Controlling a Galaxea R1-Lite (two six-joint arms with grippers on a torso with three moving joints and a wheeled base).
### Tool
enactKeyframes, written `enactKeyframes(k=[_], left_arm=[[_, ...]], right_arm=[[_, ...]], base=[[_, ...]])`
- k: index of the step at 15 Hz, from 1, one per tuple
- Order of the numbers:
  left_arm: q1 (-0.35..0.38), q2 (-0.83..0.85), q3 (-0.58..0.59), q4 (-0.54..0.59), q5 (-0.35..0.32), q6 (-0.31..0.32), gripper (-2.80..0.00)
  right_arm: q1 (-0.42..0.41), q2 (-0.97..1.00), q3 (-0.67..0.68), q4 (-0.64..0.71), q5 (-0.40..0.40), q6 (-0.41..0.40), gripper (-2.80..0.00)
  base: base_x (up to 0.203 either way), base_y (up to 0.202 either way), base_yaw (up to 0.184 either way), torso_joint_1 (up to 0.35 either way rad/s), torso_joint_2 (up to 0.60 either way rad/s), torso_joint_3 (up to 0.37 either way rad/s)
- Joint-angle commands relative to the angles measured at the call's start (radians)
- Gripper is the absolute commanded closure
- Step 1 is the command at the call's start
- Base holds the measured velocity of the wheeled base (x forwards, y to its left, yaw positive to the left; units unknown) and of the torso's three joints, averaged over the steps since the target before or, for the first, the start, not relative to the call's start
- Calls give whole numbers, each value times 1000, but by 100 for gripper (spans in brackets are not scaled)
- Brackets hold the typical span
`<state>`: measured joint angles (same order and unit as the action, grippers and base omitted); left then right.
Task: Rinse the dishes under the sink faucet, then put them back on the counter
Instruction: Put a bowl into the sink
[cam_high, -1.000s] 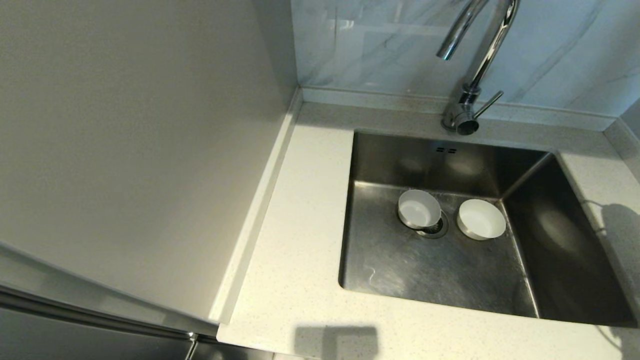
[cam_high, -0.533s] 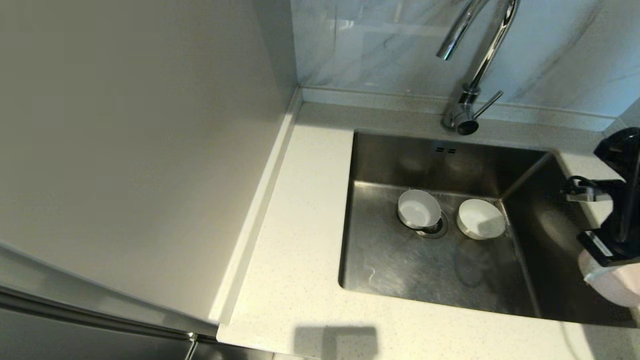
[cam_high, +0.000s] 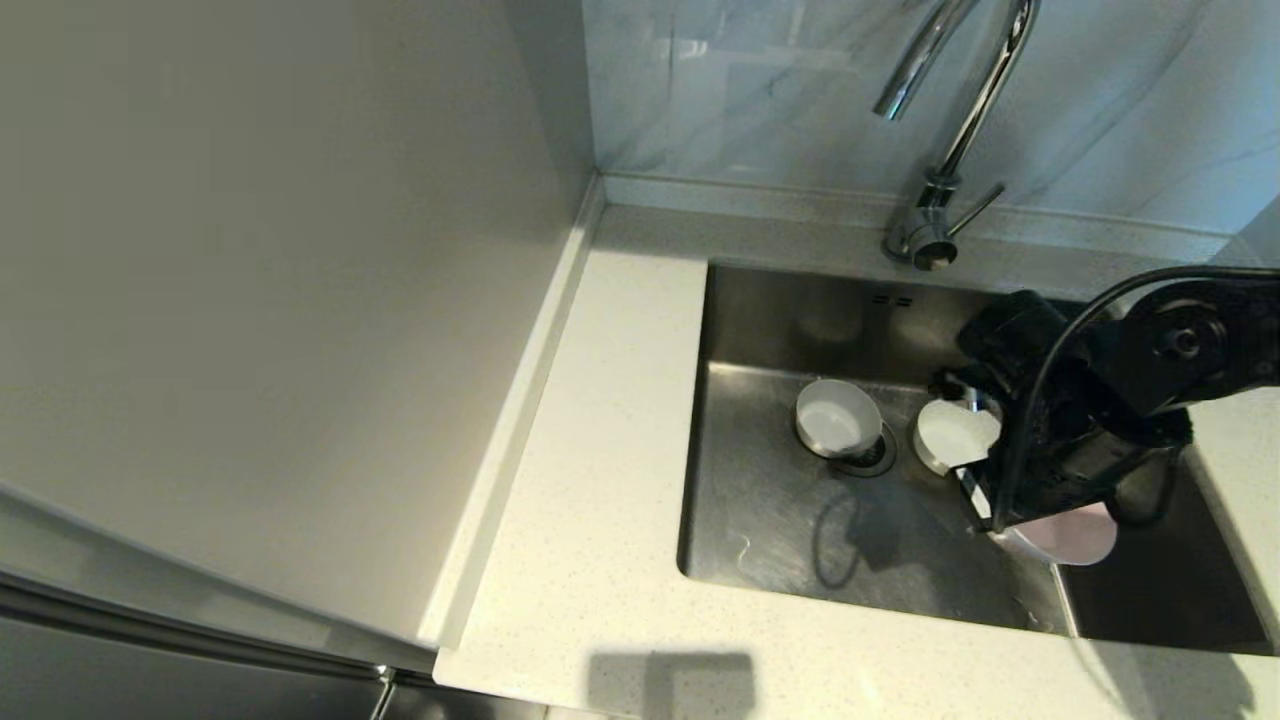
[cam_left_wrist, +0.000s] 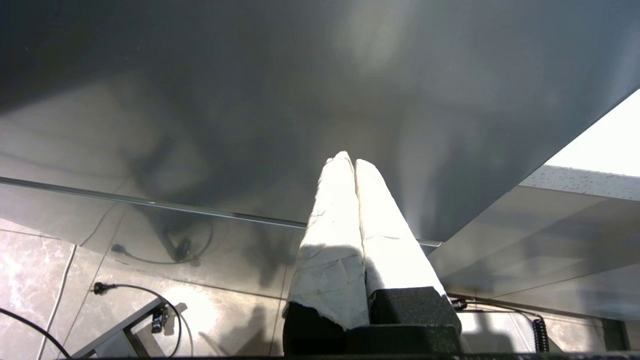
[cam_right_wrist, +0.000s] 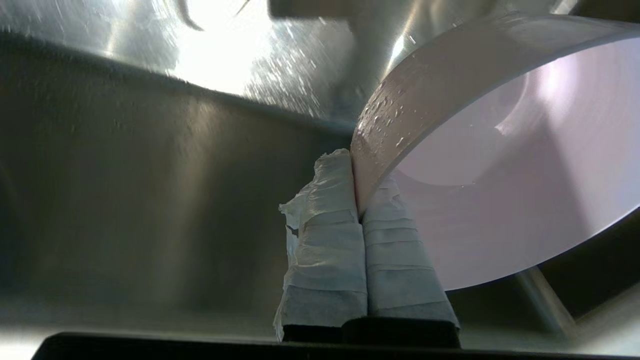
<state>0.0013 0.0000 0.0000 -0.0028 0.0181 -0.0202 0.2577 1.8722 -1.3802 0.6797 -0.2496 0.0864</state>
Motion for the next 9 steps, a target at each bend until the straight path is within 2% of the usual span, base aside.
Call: enactKeyframes(k=[1, 6, 9], left_arm=[[0, -3, 0, 0, 0, -1, 0], [0, -3, 0, 0, 0, -1, 0], [0, -3, 0, 0, 0, -1, 0]], right_arm=[[21, 109, 3, -53, -3, 1, 0], [49, 303, -56, -228, -4, 0, 0], [49, 372, -83, -289, -14, -2, 0]], base=[[0, 0, 0, 0, 0, 0], [0, 0, 0, 0, 0, 0], [0, 0, 0, 0, 0, 0]])
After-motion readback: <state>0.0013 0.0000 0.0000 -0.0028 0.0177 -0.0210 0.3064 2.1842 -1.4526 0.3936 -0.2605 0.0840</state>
